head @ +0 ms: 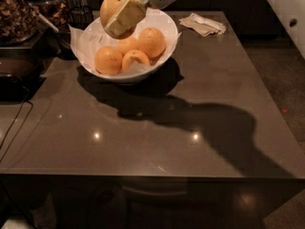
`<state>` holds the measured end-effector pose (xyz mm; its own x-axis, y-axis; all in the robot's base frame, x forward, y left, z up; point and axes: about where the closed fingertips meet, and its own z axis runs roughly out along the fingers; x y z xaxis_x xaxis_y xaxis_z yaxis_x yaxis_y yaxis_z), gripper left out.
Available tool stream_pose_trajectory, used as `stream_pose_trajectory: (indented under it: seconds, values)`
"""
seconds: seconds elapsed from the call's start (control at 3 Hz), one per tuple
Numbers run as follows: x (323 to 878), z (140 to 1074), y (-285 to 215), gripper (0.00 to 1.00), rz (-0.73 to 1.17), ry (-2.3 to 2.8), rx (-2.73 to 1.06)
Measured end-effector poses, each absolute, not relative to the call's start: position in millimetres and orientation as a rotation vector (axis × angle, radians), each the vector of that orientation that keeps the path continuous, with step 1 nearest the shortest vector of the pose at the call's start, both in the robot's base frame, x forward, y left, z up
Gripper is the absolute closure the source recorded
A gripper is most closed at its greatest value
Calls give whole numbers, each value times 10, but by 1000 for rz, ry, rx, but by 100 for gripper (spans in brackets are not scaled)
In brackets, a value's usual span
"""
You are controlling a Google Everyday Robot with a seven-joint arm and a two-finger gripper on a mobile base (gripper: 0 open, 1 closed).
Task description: Pick orange from white bowl
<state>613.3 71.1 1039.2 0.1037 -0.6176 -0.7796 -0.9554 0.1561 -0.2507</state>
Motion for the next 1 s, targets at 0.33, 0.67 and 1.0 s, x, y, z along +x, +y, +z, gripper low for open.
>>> stream_pose_trajectory:
  seconds: [0.33, 0.67, 1.0]
  values:
    - [5754, 10494, 637, 100, 493, 1610, -1432]
    - [5445, 10279, 606, 100, 503, 1660, -1361]
    - [5287, 10100, 546, 100, 508, 1715, -1330]
